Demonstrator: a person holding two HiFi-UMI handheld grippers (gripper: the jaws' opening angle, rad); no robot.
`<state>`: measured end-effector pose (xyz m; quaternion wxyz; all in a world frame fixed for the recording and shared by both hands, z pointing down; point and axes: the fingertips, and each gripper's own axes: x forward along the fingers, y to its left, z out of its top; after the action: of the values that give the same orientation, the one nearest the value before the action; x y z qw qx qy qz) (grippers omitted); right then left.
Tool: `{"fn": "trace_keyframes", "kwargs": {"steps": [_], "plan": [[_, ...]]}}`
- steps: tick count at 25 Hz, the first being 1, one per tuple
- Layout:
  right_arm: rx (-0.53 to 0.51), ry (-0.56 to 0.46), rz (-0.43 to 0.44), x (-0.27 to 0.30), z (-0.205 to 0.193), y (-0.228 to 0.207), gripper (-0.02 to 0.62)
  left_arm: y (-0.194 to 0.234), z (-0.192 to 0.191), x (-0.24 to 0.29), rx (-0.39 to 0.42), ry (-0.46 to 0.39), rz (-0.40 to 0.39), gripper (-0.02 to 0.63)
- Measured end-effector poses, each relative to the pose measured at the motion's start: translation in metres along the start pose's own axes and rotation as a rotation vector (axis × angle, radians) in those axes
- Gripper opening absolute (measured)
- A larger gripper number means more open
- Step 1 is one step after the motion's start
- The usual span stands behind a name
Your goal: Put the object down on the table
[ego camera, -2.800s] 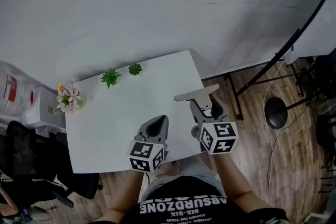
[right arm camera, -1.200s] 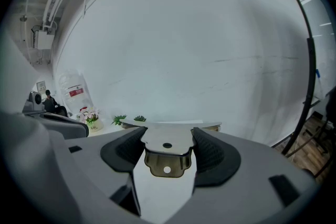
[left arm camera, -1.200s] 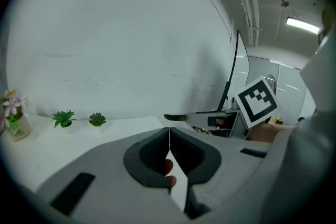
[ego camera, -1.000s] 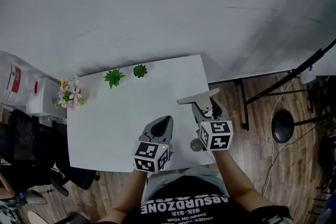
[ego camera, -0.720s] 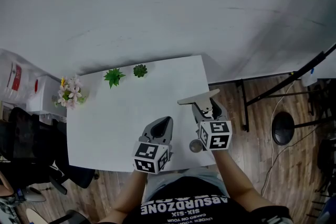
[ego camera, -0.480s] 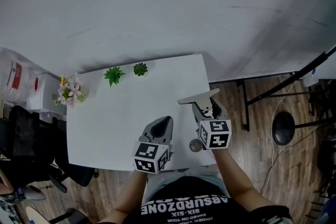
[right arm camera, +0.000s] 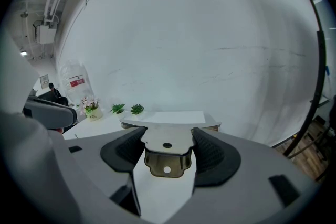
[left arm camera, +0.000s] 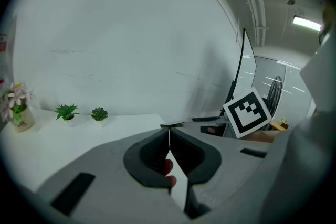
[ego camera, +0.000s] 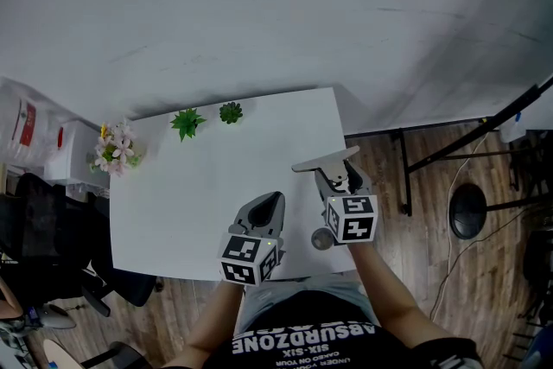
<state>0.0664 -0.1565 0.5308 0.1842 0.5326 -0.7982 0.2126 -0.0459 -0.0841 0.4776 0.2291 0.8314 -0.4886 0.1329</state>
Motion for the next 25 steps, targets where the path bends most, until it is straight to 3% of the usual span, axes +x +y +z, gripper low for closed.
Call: {"fn": "trace_keyframes", "kwargs": {"steps": [25], "plan": [[0.001, 0.083, -0.002, 0.028, -0.03, -0.016, 0.284, -0.005, -0.005, 0.023, 0.0, 0.037, -0.019, -0.002]]}}
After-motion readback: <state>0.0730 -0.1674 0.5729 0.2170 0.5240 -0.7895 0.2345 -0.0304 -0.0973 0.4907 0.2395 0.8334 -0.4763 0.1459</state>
